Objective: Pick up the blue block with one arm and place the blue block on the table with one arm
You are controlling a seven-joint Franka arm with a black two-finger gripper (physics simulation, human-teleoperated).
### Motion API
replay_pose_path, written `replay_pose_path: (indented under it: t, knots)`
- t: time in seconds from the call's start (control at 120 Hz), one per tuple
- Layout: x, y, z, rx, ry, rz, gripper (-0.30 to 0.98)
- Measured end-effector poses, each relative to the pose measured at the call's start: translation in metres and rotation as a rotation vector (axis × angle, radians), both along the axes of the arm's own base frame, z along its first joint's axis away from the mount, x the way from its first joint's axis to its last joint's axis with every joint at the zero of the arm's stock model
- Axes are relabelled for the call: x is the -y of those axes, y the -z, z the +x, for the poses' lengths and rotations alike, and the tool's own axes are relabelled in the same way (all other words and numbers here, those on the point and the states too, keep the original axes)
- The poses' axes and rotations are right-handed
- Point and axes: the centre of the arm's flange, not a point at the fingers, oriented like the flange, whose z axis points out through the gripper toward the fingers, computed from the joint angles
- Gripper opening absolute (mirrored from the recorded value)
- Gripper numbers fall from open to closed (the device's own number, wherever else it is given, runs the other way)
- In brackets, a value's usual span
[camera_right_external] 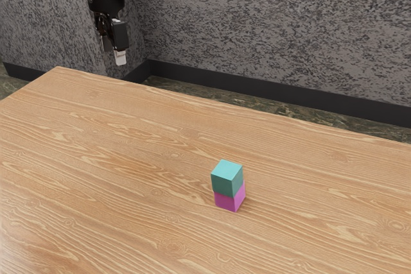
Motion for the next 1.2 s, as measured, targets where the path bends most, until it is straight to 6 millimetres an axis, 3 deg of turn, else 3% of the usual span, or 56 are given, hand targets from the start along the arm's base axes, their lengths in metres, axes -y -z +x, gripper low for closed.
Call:
replay_pose_path:
  t: [0.208, 0.317, 0.342, 0.392, 0.475, 0.625, 0.708, 0.758, 0.85, 0.9, 0.95, 1.083, 1.142, 1.2]
  knots:
    - [-0.012, 0.000, -0.001, -0.001, -0.021, -0.034, 0.69]
    - [0.012, -0.077, -0.051, 0.135, -0.020, 0.003, 0.69]
    - [0.021, -0.085, -0.058, 0.148, -0.020, 0.009, 0.69]
    - [0.043, -0.080, -0.062, 0.136, -0.035, 0.019, 0.69]
    - [0.079, -0.043, -0.058, 0.061, -0.081, 0.042, 0.69]
    - [0.124, 0.100, -0.058, -0.112, -0.176, 0.128, 0.69]
    - [0.134, 0.143, -0.054, -0.112, -0.233, 0.143, 0.69]
    - [0.124, 0.167, -0.040, -0.097, -0.292, 0.129, 0.68]
    - [0.073, 0.192, -0.017, -0.027, -0.489, 0.058, 0.69]
    - [0.067, 0.199, -0.007, 0.028, -0.557, 0.024, 0.69]
    - [0.087, 0.199, -0.002, 0.083, -0.576, -0.009, 0.69]
    - [0.184, 0.186, -0.009, 0.193, -0.549, -0.092, 0.68]
    - [0.199, 0.190, -0.012, 0.205, -0.581, -0.110, 0.68]
    - [0.199, 0.212, -0.008, 0.183, -0.635, -0.108, 0.68]
